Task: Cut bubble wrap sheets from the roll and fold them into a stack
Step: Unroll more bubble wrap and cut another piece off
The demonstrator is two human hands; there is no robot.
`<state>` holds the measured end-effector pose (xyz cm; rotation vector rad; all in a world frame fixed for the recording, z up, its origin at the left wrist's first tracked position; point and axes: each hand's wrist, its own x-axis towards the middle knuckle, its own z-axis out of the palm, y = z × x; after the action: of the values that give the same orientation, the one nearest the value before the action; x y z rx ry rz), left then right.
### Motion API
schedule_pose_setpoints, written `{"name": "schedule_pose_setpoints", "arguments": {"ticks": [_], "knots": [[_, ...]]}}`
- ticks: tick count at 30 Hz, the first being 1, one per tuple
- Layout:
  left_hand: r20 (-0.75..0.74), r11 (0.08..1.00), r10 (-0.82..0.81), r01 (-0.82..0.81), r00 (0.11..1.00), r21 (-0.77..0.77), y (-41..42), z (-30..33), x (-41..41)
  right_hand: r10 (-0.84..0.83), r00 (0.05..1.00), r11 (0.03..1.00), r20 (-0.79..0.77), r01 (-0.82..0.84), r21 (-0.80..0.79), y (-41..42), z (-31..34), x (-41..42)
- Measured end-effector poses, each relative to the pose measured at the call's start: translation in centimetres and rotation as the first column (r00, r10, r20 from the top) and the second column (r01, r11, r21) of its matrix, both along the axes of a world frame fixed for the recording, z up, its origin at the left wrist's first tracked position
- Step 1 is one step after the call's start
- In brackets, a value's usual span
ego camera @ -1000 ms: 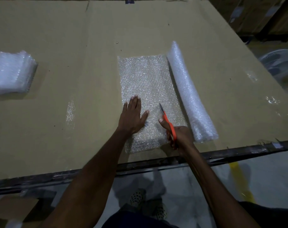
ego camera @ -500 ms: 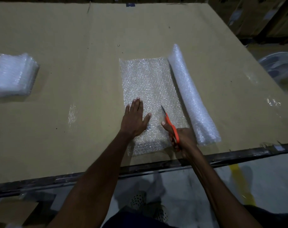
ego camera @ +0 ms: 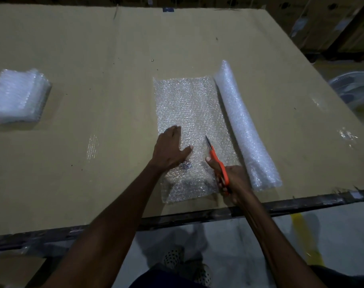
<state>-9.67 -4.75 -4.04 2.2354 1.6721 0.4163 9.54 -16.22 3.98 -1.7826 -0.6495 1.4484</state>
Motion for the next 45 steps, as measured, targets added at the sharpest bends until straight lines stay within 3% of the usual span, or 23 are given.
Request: {"name": "schedule_pose_setpoints", "arguments": {"ticks": [2, 9, 23, 45], "knots": [[-0.006, 0.999, 0.016, -0.015, 1.0, 0.051, 1.1, 0.4, 0.0, -0.002, 1.0, 1.0, -0.004, 0.002, 0.001, 0.0, -0.1, -0.1], [-0.093, 0.999, -0.03, 0.027, 0.995, -0.031, 2.5, -0.9, -0.2, 0.022, 1.0, 1.0, -0.005, -0.022, 0.004, 0.5, -0.1, 0.1], [-0.086, 0.999, -0.011, 0.014, 0.996, 0.035, 2.4, -1.9, -0.2, -0.01, 1.0, 0.999, 0.019, 0.009, 0.032, 1.1, -0.4, -0.3], [-0.129, 0.999, -0.001, 0.006, 0.992, 0.035, 2.2, -1.2, 0.0, 0.121, 0.993, 0.992, -0.009, -0.12, 0.049, 2.8, -0.2, 0.9]]}}
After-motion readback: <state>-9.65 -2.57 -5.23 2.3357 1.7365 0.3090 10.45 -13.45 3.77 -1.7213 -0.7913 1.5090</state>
